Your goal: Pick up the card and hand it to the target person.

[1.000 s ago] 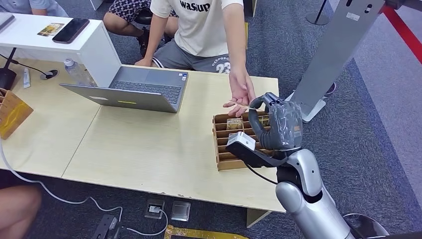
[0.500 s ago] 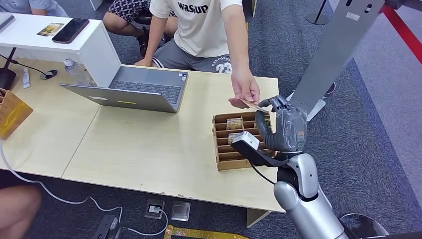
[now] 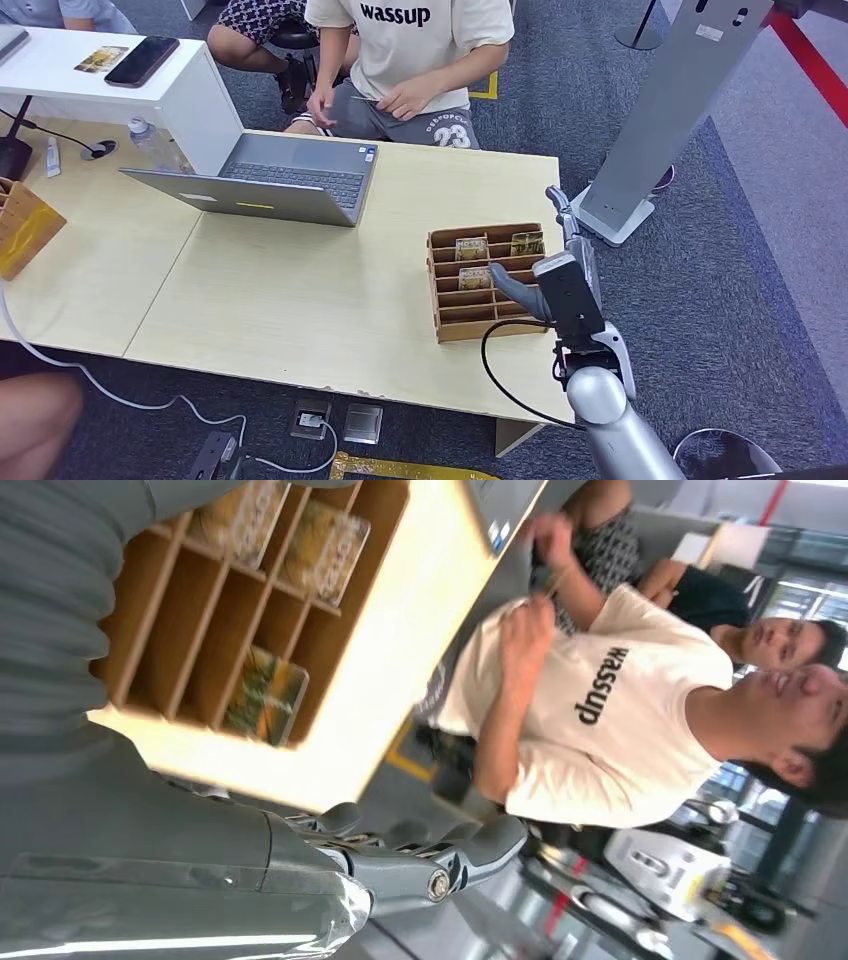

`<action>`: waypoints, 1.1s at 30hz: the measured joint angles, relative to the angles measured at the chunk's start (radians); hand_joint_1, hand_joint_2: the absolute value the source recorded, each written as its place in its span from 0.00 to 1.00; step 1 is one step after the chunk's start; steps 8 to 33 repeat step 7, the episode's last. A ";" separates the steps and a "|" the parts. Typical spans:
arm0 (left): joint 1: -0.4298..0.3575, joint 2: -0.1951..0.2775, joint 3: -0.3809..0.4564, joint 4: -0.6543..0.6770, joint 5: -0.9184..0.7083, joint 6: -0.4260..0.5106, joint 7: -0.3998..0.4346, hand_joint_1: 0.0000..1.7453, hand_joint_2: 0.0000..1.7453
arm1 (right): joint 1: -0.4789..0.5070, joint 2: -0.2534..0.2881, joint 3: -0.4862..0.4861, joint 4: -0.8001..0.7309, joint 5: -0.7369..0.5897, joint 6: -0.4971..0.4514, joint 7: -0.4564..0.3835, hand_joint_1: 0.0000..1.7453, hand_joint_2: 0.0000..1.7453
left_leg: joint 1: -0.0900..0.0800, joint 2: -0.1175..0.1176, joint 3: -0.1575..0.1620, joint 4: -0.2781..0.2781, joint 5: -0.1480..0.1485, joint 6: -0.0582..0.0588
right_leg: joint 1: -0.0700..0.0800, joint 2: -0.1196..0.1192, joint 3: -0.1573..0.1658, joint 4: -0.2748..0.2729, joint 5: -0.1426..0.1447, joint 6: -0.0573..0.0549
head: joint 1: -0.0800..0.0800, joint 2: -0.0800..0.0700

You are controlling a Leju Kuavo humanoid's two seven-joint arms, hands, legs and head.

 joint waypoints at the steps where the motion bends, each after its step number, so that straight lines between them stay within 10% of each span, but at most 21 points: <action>1: 0.000 0.000 0.000 0.000 0.001 0.001 0.002 0.00 0.00 | 0.008 -0.003 -0.005 -0.006 -0.048 0.013 -0.005 0.00 1.00 | 0.000 0.000 0.000 0.000 0.000 0.000 | 0.000 0.000 0.000 0.000 0.000 0.000 | 0.000 0.000; 7: 0.001 0.001 0.000 0.000 0.006 0.006 0.007 0.00 0.00 | 0.057 -0.029 -0.027 -0.036 -0.243 0.092 -0.012 0.00 1.00 | 0.000 0.000 0.000 0.000 0.000 0.000 | 0.000 0.000 0.000 0.000 0.000 0.000 | 0.001 0.000; 33: 0.001 0.001 0.000 0.000 0.006 0.006 0.007 0.00 0.00 | 0.057 -0.029 -0.027 -0.036 -0.243 0.092 -0.012 0.00 1.00 | 0.000 0.000 0.000 0.000 0.000 0.000 | 0.000 0.000 0.000 0.000 0.000 0.000 | 0.001 0.000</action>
